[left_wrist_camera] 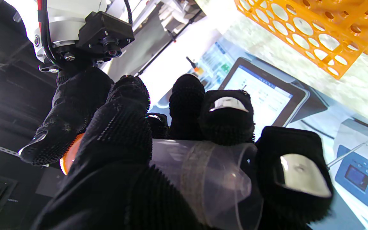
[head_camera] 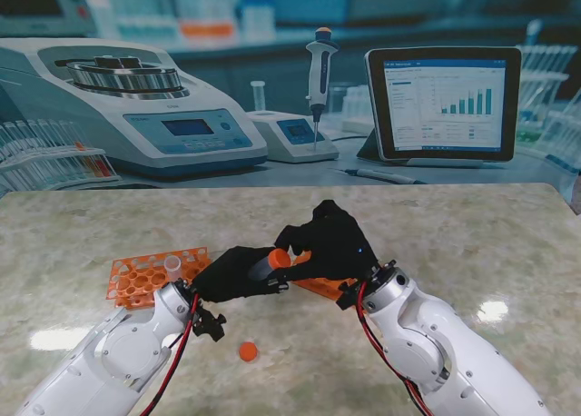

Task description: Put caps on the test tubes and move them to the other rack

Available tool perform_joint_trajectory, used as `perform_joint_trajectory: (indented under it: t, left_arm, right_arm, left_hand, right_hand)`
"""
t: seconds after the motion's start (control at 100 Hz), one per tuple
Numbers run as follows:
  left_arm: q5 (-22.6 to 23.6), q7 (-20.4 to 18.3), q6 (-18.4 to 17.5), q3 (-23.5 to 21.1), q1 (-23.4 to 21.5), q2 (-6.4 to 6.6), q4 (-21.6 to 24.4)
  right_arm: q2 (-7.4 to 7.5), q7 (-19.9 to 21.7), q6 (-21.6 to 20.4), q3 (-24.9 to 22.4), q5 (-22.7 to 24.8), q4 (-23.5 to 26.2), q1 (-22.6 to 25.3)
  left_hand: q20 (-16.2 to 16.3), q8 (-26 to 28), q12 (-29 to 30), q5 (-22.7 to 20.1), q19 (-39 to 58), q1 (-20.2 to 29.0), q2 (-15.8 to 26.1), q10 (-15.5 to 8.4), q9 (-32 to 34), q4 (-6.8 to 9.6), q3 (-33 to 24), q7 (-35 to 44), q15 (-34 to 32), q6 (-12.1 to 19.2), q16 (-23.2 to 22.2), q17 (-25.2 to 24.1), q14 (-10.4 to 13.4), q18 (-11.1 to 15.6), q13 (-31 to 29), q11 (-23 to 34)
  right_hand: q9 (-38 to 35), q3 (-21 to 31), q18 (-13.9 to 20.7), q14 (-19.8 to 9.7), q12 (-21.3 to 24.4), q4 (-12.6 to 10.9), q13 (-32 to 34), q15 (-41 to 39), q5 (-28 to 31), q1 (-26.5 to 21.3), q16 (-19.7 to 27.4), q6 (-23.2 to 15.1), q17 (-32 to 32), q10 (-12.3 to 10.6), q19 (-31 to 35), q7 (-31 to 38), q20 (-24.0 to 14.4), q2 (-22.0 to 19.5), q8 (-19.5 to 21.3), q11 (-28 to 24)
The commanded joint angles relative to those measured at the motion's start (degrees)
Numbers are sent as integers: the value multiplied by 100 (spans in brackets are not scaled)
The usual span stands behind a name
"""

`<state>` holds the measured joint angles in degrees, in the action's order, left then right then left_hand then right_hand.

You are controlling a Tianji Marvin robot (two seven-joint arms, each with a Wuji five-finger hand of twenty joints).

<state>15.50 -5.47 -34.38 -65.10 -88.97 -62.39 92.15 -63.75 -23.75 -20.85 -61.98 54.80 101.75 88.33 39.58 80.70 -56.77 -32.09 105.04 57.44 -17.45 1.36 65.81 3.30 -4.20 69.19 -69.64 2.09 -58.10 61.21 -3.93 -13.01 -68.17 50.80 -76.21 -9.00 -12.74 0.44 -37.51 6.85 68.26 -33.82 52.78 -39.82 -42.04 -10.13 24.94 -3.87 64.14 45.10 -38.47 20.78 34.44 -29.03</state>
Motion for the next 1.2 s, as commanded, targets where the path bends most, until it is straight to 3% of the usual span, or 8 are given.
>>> perform_joint_trajectory:
  t: [0.0, 0.56, 0.58, 0.61, 0.82, 1.19]
  left_arm:
    - [6, -28, -26, 23, -11, -13, 61]
    - [12, -22, -15, 24, -9, -15, 67]
    - [12, -22, -15, 23, -9, -14, 69]
    - [13, -23, -15, 22, -11, -14, 71]
    - [20, -25, -16, 9, -27, -12, 89]
    - [28, -20, -19, 7, -32, -12, 93]
  right_arm:
    - [-41, -13, 58, 43, 41, -36, 11]
    - [-74, -124, 278, 180, 13, -64, -58]
    - [-75, -119, 280, 183, 6, -61, -58]
    - [-75, -108, 288, 186, 1, -54, -56]
    - [-74, -50, 334, 204, -21, -38, -60]
    - [-89, 108, 539, 288, -156, -41, -141]
  left_hand:
    - [-54, 168, -108, 13, 1079, 128, 294, -266, 67, -22, -51, 128, -163, 249, -88, 114, 205, 760, -336, 111]
    - [-58, 167, -108, 13, 1077, 123, 296, -267, 68, -21, -51, 127, -163, 248, -88, 114, 205, 755, -336, 113]
    - [-58, 167, -108, 15, 1077, 124, 294, -267, 68, -21, -51, 126, -163, 249, -88, 113, 205, 755, -336, 113]
    - [-58, 167, -108, 16, 1078, 119, 297, -267, 68, -21, -50, 126, -163, 252, -88, 113, 205, 754, -336, 113]
    - [-60, 166, -107, 10, 1077, 127, 289, -270, 67, -18, -56, 126, -163, 247, -88, 113, 205, 753, -336, 111]
    - [-61, 167, -107, 6, 1082, 117, 289, -273, 69, -16, -56, 128, -163, 257, -88, 113, 205, 747, -336, 112]
  right_hand:
    - [-202, 653, 123, -163, -82, -249, 219, -142, 660, -696, -84, -1078, 15, -208, 128, 462, -91, -324, 184, -117]
    - [-545, 693, 162, -165, -259, -302, 470, -493, 1348, -131, -146, -949, 182, -201, 315, 290, -61, -454, 867, -514]
    - [-563, 766, 161, -168, -263, -337, 471, -532, 1418, -48, -124, -940, 187, -203, 339, 129, -33, -442, 1254, -550]
    - [-583, 779, 166, -174, -266, -341, 490, -552, 1461, -4, -121, -951, 199, -213, 352, 90, -26, -450, 1377, -567]
    - [-662, 732, 171, -160, -324, -322, 580, -666, 1651, 197, -157, -1037, 244, -223, 395, 214, -27, -530, 1514, -725]
    - [-698, 758, 167, -98, -235, -328, 682, -1215, 2073, 938, -173, -1286, 382, -237, 538, 931, 25, -845, 1738, -1580]
